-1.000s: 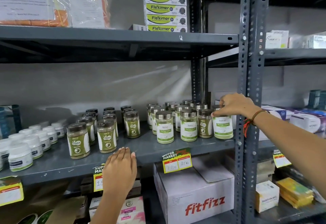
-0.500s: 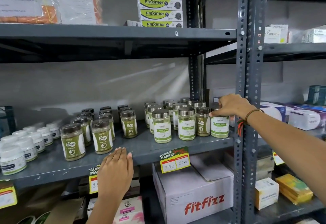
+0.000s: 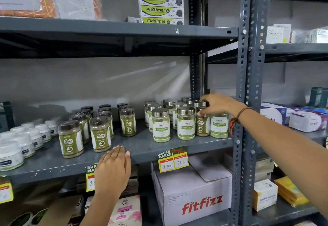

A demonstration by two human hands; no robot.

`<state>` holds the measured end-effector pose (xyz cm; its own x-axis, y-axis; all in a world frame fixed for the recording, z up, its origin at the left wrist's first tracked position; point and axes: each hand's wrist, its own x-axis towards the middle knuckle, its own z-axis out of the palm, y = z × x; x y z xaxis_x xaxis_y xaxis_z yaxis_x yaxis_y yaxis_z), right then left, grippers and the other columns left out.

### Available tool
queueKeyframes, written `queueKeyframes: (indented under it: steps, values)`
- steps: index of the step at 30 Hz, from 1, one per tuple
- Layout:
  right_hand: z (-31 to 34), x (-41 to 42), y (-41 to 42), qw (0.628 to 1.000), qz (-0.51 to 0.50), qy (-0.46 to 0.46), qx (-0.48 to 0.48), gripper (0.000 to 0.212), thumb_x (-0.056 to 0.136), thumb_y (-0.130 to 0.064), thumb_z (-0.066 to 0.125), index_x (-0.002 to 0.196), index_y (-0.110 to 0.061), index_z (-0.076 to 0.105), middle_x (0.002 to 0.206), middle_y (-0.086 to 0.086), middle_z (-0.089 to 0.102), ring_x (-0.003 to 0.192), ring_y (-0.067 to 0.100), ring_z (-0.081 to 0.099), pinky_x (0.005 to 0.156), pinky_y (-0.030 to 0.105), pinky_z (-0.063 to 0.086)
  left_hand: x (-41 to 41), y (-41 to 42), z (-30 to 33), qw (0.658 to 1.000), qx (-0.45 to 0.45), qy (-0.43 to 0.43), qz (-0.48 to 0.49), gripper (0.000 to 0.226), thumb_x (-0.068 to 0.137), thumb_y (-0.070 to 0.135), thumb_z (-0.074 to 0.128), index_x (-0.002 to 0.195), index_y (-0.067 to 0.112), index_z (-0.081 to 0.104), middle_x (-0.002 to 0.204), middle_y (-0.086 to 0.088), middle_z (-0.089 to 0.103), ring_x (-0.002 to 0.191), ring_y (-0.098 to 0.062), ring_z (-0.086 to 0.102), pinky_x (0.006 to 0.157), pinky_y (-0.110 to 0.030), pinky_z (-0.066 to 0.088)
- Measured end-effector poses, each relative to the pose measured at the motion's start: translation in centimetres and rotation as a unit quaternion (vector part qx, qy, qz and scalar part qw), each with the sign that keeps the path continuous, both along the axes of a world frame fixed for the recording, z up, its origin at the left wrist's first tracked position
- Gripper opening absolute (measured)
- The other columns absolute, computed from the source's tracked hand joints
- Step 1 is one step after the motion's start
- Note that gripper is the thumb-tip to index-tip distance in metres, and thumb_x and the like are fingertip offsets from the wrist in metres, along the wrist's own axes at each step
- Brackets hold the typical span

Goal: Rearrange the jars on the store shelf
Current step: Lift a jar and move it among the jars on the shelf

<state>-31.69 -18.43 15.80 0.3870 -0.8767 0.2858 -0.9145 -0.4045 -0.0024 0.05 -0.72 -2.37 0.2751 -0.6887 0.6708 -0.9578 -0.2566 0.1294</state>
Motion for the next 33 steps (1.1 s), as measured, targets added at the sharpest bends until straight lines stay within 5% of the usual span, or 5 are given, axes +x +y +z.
queueKeyframes:
  steps: [9, 21, 27, 31, 33]
  values:
    - [-0.1, 1.2, -1.7, 0.997, -0.005, 0.008, 0.072, 0.077, 0.076, -0.061, 0.070, 0.136, -0.016, 0.052, 0.131, 0.005, 0.062, 0.120, 0.025, 0.057, 0.111, 0.045, 0.036, 0.0, -0.1, -0.1, 1.000, -0.009, -0.006, 0.001, 0.051, 0.093, 0.037, 0.034, 0.107, 0.002, 0.070, 0.107, -0.014, 0.071, 0.101, -0.028, 0.066, 0.091, -0.043, 0.050]
    - [5.8, 2.0, 1.3, 0.989, 0.055, -0.102, -0.094, 0.061, 0.074, -0.049, 0.079, 0.121, -0.016, 0.062, 0.113, 0.007, 0.069, 0.104, 0.028, 0.065, 0.088, 0.033, 0.047, 0.0, -0.1, -0.1, 1.000, -0.018, -0.009, 0.006, 0.050, 0.093, 0.036, 0.034, 0.106, 0.004, 0.070, 0.105, -0.014, 0.072, 0.100, -0.027, 0.066, 0.090, -0.042, 0.050]
    - [8.5, 6.4, 4.9, 0.965, 0.148, -0.154, -0.155, 0.057, 0.076, -0.049, 0.077, 0.120, -0.016, 0.063, 0.116, 0.006, 0.069, 0.105, 0.024, 0.064, 0.088, 0.034, 0.050, 0.0, -0.1, -0.1, 1.000, -0.016, -0.011, 0.004, 0.049, 0.094, 0.036, 0.034, 0.107, 0.005, 0.070, 0.107, -0.013, 0.071, 0.102, -0.026, 0.066, 0.092, -0.041, 0.049]
    - [7.3, 11.0, 7.5, 0.948, 0.226, -0.190, -0.118, 0.056, 0.076, -0.048, 0.078, 0.120, -0.016, 0.065, 0.119, 0.003, 0.069, 0.107, 0.020, 0.064, 0.094, 0.037, 0.050, 0.1, -0.2, -0.2, 1.000, -0.019, -0.013, -0.001, 0.051, 0.095, 0.037, 0.032, 0.109, 0.005, 0.069, 0.109, -0.012, 0.071, 0.104, -0.026, 0.065, 0.093, -0.041, 0.049]
    - [6.1, 13.4, 8.5, 0.945, 0.255, -0.194, -0.072, 0.057, 0.076, -0.047, 0.078, 0.122, -0.017, 0.063, 0.121, 0.000, 0.067, 0.103, 0.015, 0.062, 0.087, 0.028, 0.051, 0.2, -0.2, -0.2, 1.000, -0.018, -0.013, -0.003, 0.050, 0.095, 0.036, 0.033, 0.109, 0.005, 0.069, 0.109, -0.012, 0.071, 0.104, -0.026, 0.065, 0.093, -0.040, 0.049]
